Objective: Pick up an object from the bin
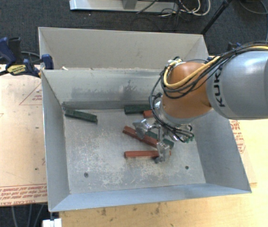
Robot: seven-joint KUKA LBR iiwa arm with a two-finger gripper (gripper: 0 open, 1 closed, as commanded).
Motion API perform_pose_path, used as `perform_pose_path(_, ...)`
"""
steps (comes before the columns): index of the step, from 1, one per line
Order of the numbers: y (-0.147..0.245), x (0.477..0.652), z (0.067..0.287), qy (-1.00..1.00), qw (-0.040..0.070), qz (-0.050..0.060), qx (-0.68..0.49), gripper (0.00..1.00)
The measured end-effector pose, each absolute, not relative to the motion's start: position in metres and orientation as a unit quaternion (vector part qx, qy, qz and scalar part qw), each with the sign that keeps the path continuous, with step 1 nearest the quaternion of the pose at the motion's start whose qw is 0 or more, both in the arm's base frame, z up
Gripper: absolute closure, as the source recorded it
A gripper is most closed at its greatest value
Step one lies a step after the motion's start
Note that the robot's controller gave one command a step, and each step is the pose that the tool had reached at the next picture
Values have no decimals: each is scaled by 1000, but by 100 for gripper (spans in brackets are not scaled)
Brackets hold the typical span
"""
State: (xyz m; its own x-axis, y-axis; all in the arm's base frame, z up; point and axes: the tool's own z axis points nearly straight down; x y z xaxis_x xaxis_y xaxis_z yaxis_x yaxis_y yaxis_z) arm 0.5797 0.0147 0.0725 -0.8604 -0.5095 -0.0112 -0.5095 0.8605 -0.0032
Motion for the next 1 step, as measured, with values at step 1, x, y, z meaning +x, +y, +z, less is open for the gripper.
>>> perform_pose_path(1,11,552,73,946,5,0,-324,0)
